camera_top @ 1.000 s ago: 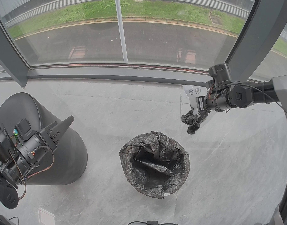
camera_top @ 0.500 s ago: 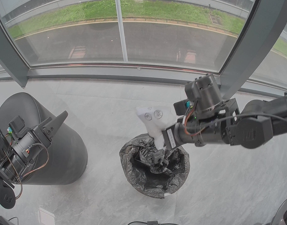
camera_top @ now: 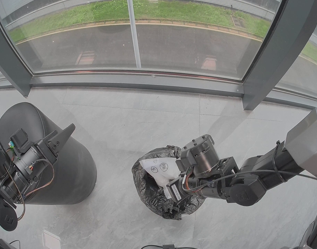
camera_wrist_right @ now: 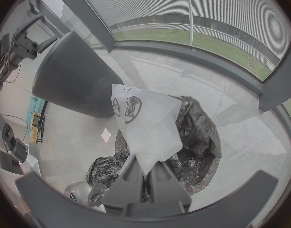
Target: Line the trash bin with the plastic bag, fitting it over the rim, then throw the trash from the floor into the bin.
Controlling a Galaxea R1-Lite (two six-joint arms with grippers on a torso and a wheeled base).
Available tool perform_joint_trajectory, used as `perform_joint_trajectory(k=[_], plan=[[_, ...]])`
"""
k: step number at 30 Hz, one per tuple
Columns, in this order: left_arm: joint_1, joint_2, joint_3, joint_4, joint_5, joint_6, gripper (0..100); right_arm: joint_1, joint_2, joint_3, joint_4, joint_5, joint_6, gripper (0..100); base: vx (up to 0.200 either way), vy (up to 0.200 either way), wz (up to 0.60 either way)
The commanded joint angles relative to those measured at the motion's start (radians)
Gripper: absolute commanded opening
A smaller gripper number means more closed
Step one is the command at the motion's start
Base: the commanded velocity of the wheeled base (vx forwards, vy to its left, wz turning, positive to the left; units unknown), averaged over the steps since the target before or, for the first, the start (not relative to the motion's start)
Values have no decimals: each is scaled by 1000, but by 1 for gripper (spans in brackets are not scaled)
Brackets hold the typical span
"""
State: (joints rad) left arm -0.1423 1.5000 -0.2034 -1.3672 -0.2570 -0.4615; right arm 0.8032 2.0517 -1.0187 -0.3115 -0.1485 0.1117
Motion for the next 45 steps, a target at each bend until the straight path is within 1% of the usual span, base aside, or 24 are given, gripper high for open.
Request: perform_joint_trajectory(k=[1, 5, 17, 18, 23, 32, 34, 37, 40, 44, 45], plan=[[0, 11, 2, 0, -1, 0, 100, -2, 22, 51, -29, -2, 0, 0, 0, 0, 0], [0, 16, 4, 0, 1, 1, 100, -29, 30, 52, -75, 3, 0, 0, 0, 0, 0], [0, 16, 6, -1, 1, 0, 100, -35, 84, 40, -92, -6, -1, 0, 0, 0, 0], [0, 16, 6, -1, 1, 0, 100, -35, 87, 40, -107, -6, -3, 100, 0, 0, 0], [0, 19, 6, -1, 1, 0, 100, -35, 120, 49, -215, -8, -1, 100, 0, 0, 0], [0, 20, 6, -1, 1, 0, 100, -33, 125, 49, -281, -8, 3, 100, 0, 0, 0], [0, 22, 7, -1, 1, 0, 100, -21, 123, 49, -281, -6, 31, 100, 0, 0, 0], [0, 23, 7, -1, 1, 1, 100, 7, 142, 40, -270, 10, 74, 100, 0, 0, 0], [0, 23, 7, -1, 1, 1, 100, 8, 199, 31, -284, 20, 77, 100, 0, 0, 0], [0, 23, 7, -1, 1, 1, 100, -2, 280, -50, -281, 64, 79, 100, 0, 0, 0], [0, 23, 7, -1, 1, 1, 100, -2, 280, -50, -281, 64, 79, 100, 0, 0, 0]])
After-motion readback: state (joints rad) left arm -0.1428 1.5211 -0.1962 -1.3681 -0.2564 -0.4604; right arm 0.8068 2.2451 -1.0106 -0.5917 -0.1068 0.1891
